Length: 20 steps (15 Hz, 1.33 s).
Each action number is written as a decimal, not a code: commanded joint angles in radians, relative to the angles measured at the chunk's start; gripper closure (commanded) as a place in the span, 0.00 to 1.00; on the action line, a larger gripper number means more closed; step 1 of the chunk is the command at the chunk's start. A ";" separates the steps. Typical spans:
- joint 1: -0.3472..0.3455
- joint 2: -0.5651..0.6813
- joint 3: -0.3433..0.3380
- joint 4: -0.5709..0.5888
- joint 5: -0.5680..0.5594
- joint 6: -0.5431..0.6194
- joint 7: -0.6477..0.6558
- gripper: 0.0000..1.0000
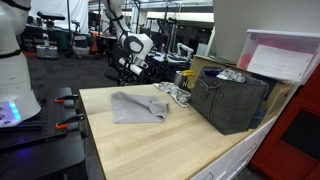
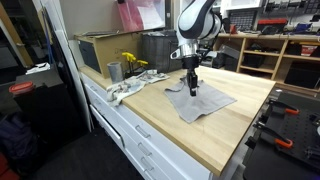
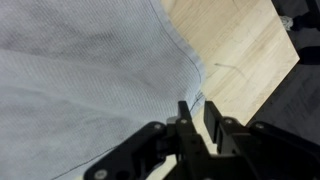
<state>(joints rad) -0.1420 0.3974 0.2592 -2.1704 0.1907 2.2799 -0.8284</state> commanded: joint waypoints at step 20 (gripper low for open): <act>0.081 0.217 -0.327 0.266 -0.391 0.247 0.574 0.00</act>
<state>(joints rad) -0.0705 0.5516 -0.0363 -1.9828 -0.1701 2.5347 -0.3128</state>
